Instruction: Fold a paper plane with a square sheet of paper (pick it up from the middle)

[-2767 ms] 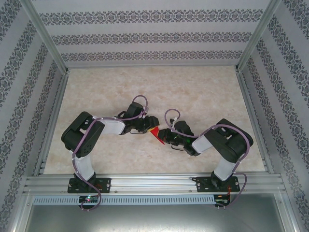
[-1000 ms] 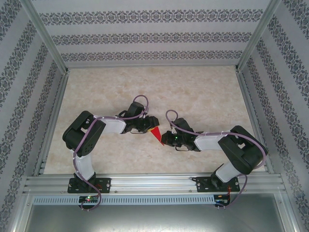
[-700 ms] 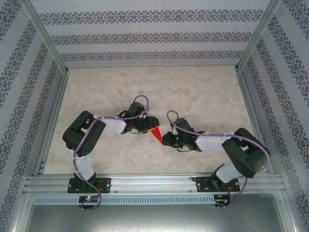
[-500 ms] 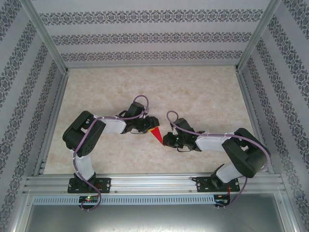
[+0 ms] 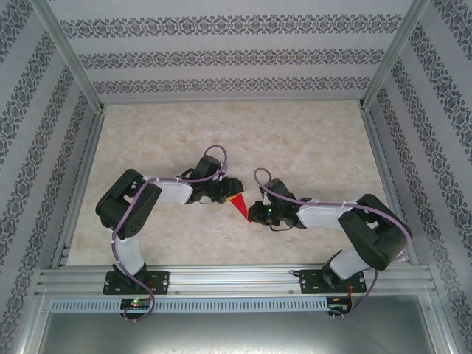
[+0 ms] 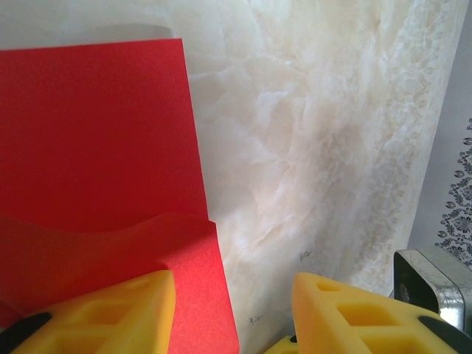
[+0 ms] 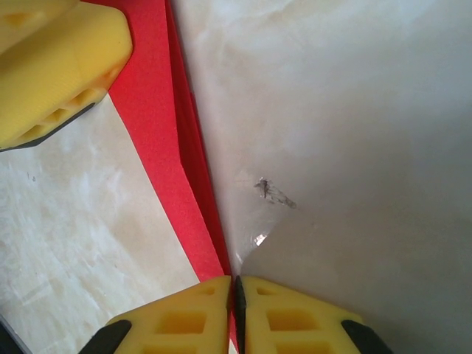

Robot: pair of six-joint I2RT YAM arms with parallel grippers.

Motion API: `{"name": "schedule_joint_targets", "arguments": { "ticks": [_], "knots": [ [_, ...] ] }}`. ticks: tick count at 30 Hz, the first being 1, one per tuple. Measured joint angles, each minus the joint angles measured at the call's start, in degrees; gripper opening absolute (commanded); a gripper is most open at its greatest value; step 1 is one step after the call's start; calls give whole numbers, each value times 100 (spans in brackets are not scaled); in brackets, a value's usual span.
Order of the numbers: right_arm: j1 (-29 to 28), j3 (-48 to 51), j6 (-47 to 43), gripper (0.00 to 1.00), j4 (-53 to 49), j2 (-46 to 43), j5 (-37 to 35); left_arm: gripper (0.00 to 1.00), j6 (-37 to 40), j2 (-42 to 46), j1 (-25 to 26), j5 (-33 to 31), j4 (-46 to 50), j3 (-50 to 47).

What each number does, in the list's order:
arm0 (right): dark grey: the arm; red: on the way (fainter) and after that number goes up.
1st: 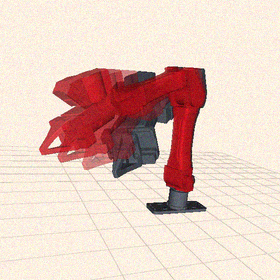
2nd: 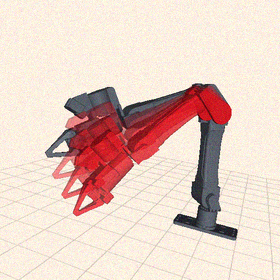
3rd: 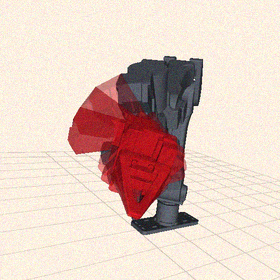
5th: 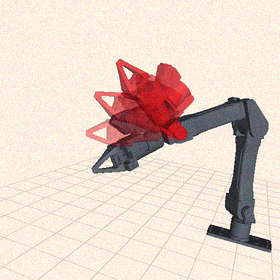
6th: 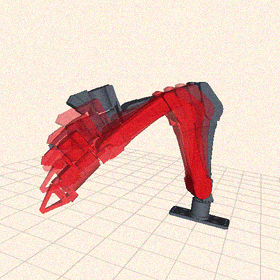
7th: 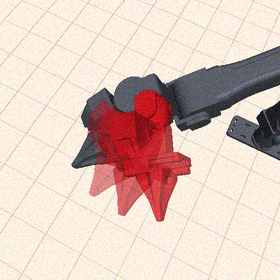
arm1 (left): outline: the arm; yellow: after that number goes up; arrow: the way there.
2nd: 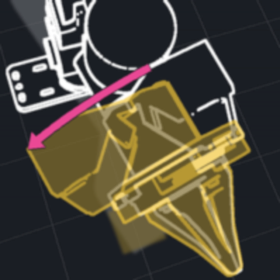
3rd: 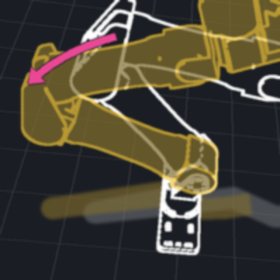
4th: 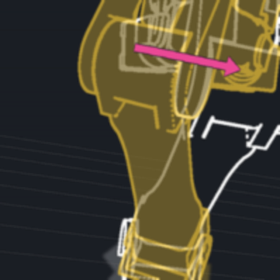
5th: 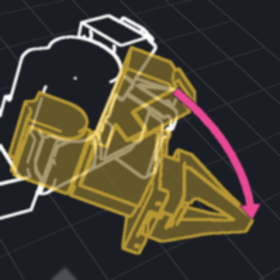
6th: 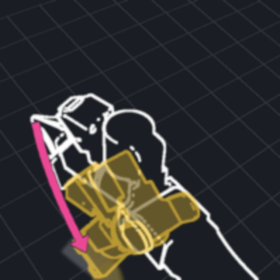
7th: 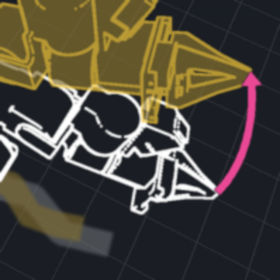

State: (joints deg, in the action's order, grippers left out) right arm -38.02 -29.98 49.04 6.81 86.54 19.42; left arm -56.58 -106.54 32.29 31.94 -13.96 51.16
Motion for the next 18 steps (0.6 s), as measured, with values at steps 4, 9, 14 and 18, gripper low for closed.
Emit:
{"name": "schedule_joint_targets", "arguments": {
  "ticks": [4, 9, 14, 18],
  "knots": [
    [0, -4, -46, 9, -192, -81, -4, 47, -2, -4, 0, 0, 17, 9],
    [-13, -33, -133, 9, -319, -96, -28, 47, -2, -13, 0, 2, 26, 22],
    [-177, -278, -203, 10, -732, -55, -319, 47, -2, -24, 0, 15, 70, 52],
    [-181, -278, -251, 13, -1244, -380, -546, 47, 0, -28, 0, 26, 70, 52]
  ]
}}
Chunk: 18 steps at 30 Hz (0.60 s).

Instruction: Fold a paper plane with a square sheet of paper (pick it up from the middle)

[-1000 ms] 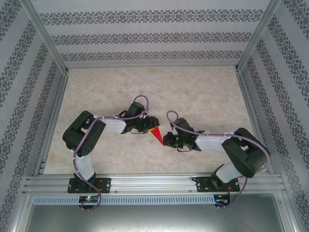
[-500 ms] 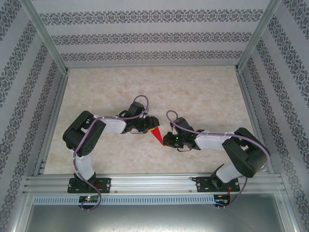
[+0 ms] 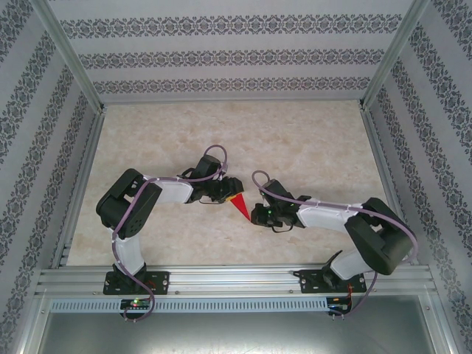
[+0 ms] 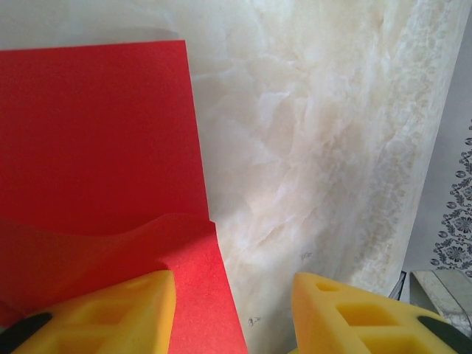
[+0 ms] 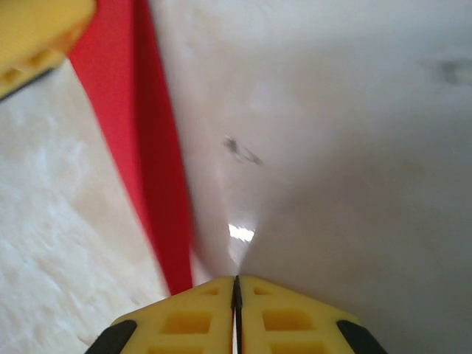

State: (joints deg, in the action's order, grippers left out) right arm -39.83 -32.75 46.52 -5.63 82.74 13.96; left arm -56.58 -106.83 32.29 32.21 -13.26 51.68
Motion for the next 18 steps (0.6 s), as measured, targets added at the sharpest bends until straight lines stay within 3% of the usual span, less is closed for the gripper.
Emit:
{"name": "schedule_joint_targets", "arguments": {
  "ticks": [3, 7, 13, 18],
  "knots": [
    [136, 48, -7, 12, -229, -498, -39, 47, -2, 0, 0, 2, 0, 2],
    [295, 37, 17, 10, 234, -732, 334, 47, 0, -2, 0, 15, 20, 11],
    [284, -166, 363, 9, 1217, 227, 1014, 47, 0, -2, 0, 15, 20, 11],
    [284, -387, 479, 8, 1384, 772, 1141, 47, 20, -7, 0, 17, 26, 17]
  ]
}}
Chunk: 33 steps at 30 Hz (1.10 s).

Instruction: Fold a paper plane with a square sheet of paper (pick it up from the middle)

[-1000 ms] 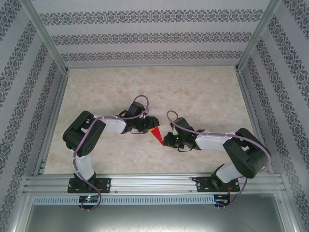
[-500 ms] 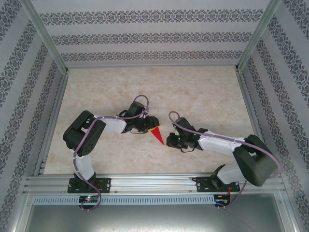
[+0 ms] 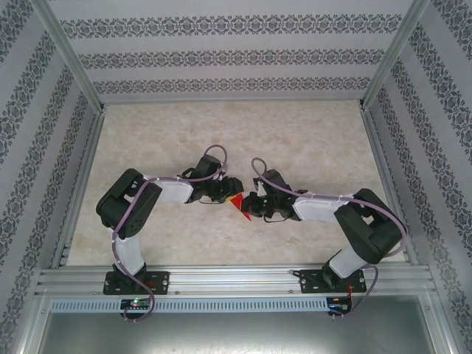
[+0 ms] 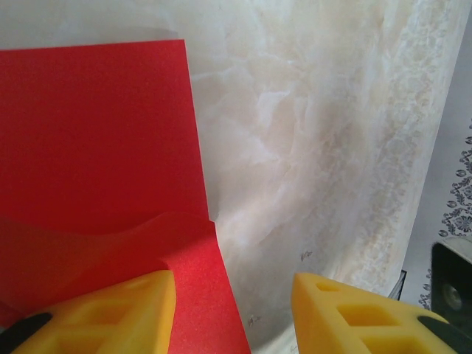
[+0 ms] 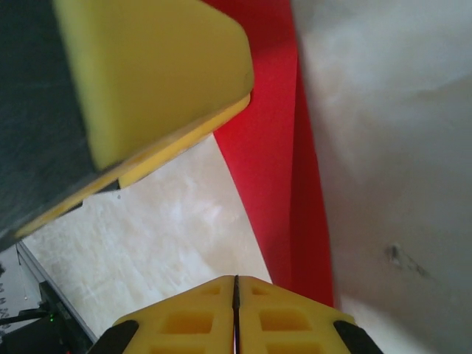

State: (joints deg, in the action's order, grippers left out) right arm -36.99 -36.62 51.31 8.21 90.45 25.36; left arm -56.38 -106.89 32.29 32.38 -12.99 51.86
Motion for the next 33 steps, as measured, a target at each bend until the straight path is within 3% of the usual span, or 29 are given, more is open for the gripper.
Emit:
{"name": "schedule_joint_targets", "arguments": {
  "ticks": [7, 16, 25, 33],
  "knots": [
    [0, 37, 0, 8, 203, 457, 87, 47, 35, -2, 0, 0, 39, 15],
    [15, 457, 149, 10, 942, 374, 138, 47, 42, -11, 0, 7, 59, 28],
    [13, 664, 186, 10, 457, -186, 219, 46, 44, -22, 0, 20, 92, 50],
    [13, 680, 35, 9, 168, -116, 103, 46, 44, -28, 0, 22, 118, 68]
  ]
}}
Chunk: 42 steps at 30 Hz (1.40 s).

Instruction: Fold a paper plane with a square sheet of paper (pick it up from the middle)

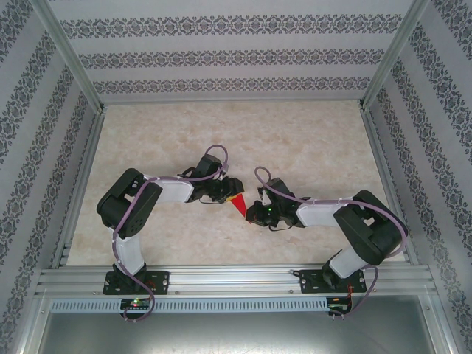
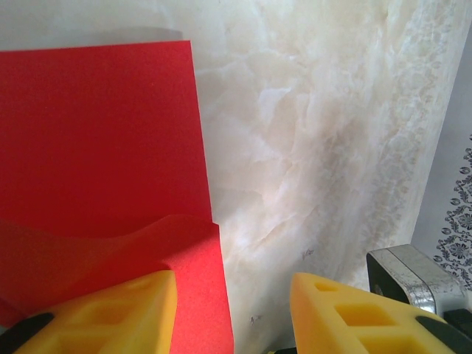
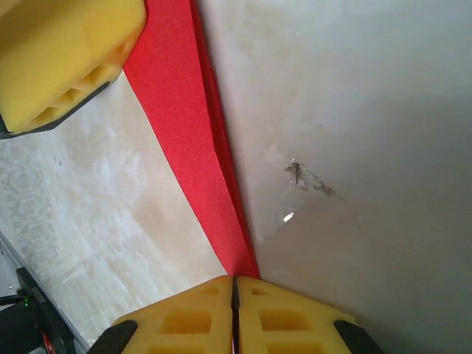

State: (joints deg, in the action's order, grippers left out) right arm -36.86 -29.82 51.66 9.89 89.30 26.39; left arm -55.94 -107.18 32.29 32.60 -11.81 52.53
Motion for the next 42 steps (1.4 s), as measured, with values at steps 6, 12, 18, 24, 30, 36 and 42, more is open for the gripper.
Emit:
{"name": "schedule_joint_targets", "arguments": {
  "ticks": [6, 12, 18, 24, 30, 36, 42],
  "knots": [
    [-2, 11, -61, 9, -164, -170, -63, 46, 0, -2, 0, 7, 0, 0],
    [-4, -13, -63, 11, -446, -494, 2, 46, 0, -2, 0, 17, 0, 0],
    [-13, -76, -61, 10, -341, -136, 68, 46, 0, -2, 0, 20, 0, 0],
    [-9, 81, 9, 7, 114, 0, 221, 46, 4, -2, 0, 11, 0, 0],
    [-9, 225, 98, 8, 229, -175, 170, 46, 15, -4, 0, 2, 24, 15],
    [2, 175, 59, 10, -286, -713, 92, 46, 17, -13, 0, 4, 48, 35],
    [0, -295, 44, 10, -282, -538, 162, 46, 17, -13, 0, 11, 52, 37]
  ]
}}
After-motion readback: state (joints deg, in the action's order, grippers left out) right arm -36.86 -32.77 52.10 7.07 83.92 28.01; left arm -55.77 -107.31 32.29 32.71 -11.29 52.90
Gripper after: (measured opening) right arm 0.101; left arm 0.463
